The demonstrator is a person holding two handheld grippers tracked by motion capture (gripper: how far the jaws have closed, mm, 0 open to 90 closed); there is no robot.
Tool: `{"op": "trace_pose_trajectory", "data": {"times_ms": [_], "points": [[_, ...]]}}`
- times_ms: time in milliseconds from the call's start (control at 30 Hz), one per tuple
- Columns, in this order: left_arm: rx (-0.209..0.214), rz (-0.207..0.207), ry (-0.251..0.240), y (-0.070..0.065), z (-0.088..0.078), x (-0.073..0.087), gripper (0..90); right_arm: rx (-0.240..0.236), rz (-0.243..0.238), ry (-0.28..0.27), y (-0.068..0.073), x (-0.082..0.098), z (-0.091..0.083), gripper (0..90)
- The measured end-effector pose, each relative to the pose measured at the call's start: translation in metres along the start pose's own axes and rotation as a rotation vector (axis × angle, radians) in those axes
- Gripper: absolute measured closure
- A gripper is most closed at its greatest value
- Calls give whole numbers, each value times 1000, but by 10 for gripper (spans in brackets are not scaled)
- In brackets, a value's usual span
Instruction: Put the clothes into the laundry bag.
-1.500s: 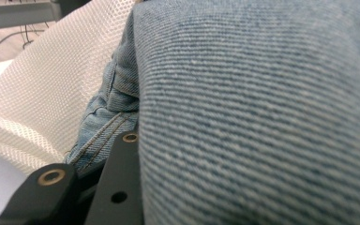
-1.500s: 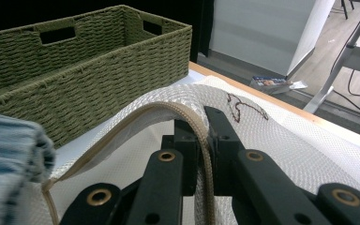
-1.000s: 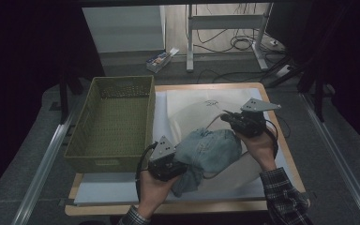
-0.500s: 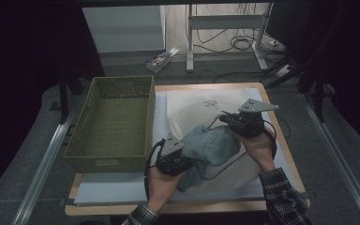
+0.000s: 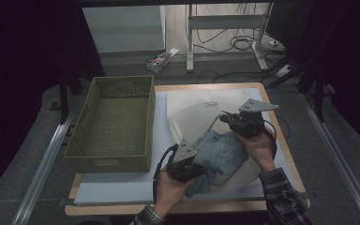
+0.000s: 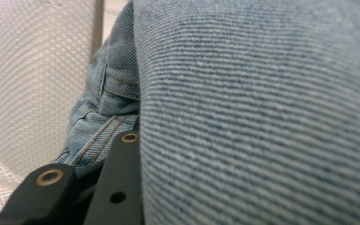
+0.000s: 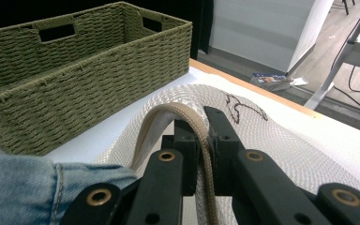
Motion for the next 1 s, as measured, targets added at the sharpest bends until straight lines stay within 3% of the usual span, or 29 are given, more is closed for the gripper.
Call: {"op": "trace_pose_trajectory", "data": {"times_ms": [200,433,667,733,933,1000], "points": [[10,-4,35,1,9,-1,656,5,0,6,0,0,-1,832],[-96,-15,46,15,15,-3,657,0,-11,18,4,-1,1,832],[-203,-44,65,31,10,-3,659,-4,-24,21,7,-2,1,833],[-215,-55,63,35,9,-3,659,-3,-29,24,8,-2,1,833],[-178,-41,70,31,17,-2,658,-16,-32,28,12,-3,5,833],[-151,-15,85,24,26,-2,656,-18,-34,27,13,-3,4,833]]}}
Point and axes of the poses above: each handheld gripper's, and its own axes: z roughly forward along the jaws, x roughly out of its underside, y roughly to its left, the point moved 1 cm from there along z, roughly forward along the jaws, and after that the axes turned 9 degrees about y, right-handed, at the moved point
